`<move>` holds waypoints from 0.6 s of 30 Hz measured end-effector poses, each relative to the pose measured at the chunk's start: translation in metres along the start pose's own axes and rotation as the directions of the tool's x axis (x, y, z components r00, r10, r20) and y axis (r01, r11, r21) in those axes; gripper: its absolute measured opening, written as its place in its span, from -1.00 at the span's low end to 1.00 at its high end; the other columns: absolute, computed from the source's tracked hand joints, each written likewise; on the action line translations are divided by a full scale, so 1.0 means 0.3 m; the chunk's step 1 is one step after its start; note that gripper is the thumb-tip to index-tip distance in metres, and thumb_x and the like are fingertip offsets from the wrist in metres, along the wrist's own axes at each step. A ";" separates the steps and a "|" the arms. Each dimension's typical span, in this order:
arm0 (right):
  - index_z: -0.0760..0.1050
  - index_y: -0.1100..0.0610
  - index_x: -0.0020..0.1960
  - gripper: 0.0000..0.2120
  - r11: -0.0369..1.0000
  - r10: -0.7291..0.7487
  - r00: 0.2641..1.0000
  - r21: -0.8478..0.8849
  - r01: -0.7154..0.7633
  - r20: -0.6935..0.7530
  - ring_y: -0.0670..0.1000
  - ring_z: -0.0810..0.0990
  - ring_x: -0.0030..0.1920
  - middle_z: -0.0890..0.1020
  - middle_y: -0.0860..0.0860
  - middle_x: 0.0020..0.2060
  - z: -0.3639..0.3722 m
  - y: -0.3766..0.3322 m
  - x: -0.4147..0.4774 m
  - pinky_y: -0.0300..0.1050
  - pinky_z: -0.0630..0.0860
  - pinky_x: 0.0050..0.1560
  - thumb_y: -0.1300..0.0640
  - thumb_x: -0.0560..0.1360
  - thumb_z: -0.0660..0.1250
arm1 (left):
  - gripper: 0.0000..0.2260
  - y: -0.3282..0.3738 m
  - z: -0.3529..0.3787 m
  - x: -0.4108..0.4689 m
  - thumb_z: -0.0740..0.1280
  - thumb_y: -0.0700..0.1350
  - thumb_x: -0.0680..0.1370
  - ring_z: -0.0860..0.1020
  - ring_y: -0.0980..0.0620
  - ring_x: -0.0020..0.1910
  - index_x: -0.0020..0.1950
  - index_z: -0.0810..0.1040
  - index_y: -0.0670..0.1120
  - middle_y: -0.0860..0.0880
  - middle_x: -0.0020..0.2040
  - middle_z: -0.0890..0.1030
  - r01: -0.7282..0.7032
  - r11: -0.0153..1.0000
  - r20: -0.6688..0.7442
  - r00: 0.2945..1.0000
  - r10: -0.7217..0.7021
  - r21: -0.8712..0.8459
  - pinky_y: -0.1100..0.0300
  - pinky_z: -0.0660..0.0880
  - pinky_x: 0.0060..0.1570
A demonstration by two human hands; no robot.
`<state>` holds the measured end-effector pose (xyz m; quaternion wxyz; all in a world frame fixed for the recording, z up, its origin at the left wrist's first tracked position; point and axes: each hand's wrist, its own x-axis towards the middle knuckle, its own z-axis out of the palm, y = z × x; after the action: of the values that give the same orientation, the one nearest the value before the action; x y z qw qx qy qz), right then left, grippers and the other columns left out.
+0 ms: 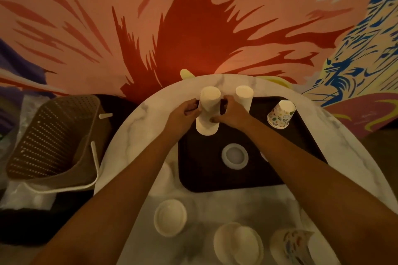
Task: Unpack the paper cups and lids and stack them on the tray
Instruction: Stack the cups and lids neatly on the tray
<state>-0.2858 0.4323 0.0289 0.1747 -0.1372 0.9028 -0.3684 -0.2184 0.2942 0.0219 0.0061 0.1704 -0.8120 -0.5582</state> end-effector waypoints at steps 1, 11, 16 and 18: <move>0.14 0.21 0.43 -0.21 1.000 -0.010 1.000 -0.012 0.010 -0.005 0.12 0.36 0.34 0.35 0.13 0.36 -0.018 -0.003 -0.033 -0.03 0.32 0.33 0.14 0.34 0.49 | -0.58 0.000 -0.009 -0.035 0.26 -0.06 0.56 0.42 0.00 0.29 0.41 0.33 -0.07 -0.05 0.35 0.45 0.003 1.000 0.013 1.000 -0.003 0.014 0.25 0.30 0.19; 0.30 0.08 0.35 -0.41 0.997 -0.074 0.983 0.010 0.074 0.170 -0.01 0.46 0.18 0.46 0.07 0.25 -0.142 0.008 -0.548 -0.12 0.43 0.20 0.09 0.39 0.44 | -0.71 -0.016 -0.019 -0.451 0.29 -0.18 0.54 0.52 0.14 0.09 0.26 0.47 -0.01 0.06 0.10 0.57 0.026 0.996 0.347 0.936 -0.053 0.081 0.44 0.44 0.01; 0.27 0.01 0.38 -0.37 0.992 -0.079 0.929 -0.068 0.111 0.361 -0.08 0.41 0.27 0.42 0.01 0.31 -0.124 0.081 -0.771 -0.24 0.36 0.22 0.12 0.38 0.45 | -0.65 -0.075 0.021 -0.609 0.37 -0.18 0.47 0.50 0.27 0.06 0.17 0.44 0.15 0.25 0.06 0.52 0.041 0.996 0.515 0.854 -0.073 0.073 0.48 0.43 -0.05; 0.24 0.02 0.39 -0.33 0.987 -0.056 0.925 -0.121 0.109 0.376 -0.04 0.40 0.30 0.40 0.01 0.32 -0.096 0.112 -0.821 -0.25 0.35 0.20 0.12 0.37 0.46 | -0.61 -0.093 0.041 -0.652 0.41 -0.17 0.43 0.48 0.23 0.12 0.12 0.44 0.21 0.25 0.10 0.51 0.048 0.997 0.540 0.838 -0.075 0.064 0.43 0.40 0.04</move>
<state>-0.0799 0.5660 0.0769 0.3163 -0.2540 0.8705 -0.2787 -0.0291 0.3519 0.0270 -0.2455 0.0320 -0.7879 -0.5638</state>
